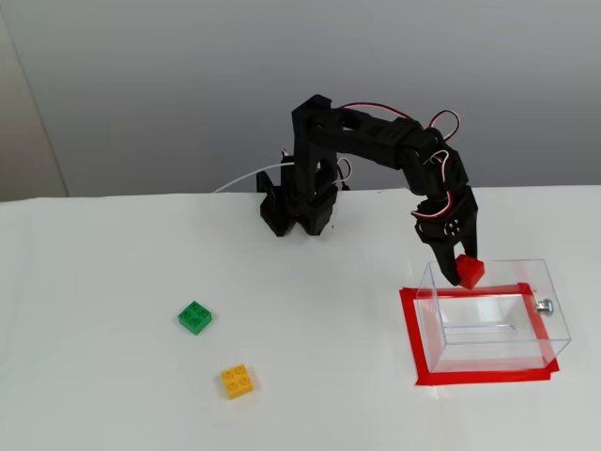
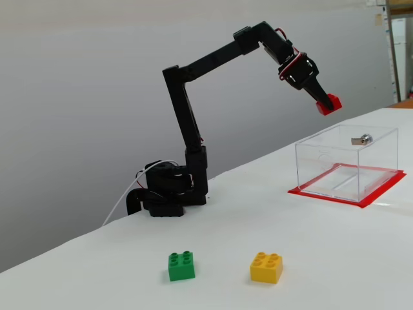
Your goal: Pick the red lego brick and place it into the transparent box
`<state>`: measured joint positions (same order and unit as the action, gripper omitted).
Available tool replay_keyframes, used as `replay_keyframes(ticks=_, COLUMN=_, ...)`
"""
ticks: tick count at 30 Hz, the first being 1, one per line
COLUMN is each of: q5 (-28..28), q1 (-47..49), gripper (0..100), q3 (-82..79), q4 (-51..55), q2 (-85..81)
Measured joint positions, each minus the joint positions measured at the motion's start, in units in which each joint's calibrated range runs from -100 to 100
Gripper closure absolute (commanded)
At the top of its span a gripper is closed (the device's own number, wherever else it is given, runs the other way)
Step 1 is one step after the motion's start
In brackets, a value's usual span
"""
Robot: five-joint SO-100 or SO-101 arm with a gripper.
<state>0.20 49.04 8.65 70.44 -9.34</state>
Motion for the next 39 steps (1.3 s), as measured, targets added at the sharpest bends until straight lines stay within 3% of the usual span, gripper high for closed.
replay_keyframes(ticks=19, q5=0.00, q1=5.66, gripper=98, q3=0.00, q4=-11.31, q2=8.63)
replay_keyframes(ticks=39, q5=0.00, q1=7.37, gripper=98, q3=0.00, q4=-11.74, q2=13.62)
